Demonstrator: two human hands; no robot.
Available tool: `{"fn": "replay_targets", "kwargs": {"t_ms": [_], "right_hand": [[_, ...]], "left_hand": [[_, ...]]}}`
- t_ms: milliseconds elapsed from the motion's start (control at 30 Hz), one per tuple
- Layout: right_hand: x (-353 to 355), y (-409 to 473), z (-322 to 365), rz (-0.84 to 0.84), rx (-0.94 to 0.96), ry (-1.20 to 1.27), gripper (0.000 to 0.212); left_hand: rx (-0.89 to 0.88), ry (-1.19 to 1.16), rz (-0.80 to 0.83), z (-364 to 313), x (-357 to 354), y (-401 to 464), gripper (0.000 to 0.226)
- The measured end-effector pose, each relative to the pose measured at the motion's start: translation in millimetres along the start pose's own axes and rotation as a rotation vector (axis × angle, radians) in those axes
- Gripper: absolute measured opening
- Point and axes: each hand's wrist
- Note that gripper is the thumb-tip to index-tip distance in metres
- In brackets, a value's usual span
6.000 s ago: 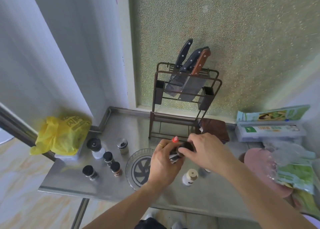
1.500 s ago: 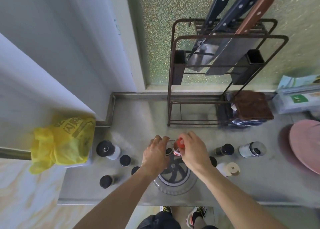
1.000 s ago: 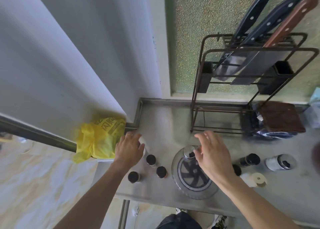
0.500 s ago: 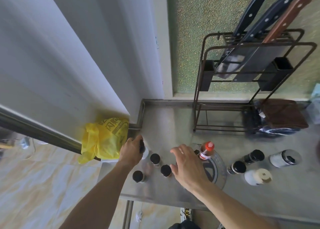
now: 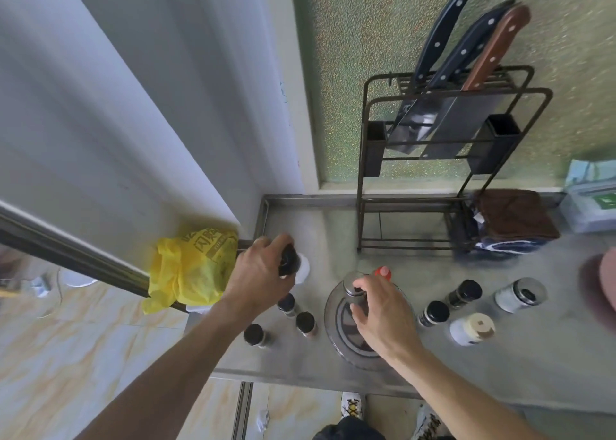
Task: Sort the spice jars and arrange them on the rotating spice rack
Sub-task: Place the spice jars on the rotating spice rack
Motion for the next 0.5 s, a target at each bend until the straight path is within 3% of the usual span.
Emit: {"fn": "replay_targets", "kwargs": {"t_ms": [300, 500], "right_hand": [[17.7, -23.1, -36.2, 0.034, -0.086, 0.02, 0.033], [11.2, -37.5, -52.0, 0.068, -0.153, 0.015, 0.03]], "left_hand": [[-0.053, -0.046, 0.268, -80.6, -47.0, -5.8, 0.053], [-0.033, -0.077, 0.28, -92.8, -54.6, -0.8, 0.053]]}}
Point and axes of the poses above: each hand's wrist, its own y-axis towards the middle knuckle, its own x-axis out of the back of the hand, z = x × y, and after that the axes turned 5 degrees about -x, right-handed
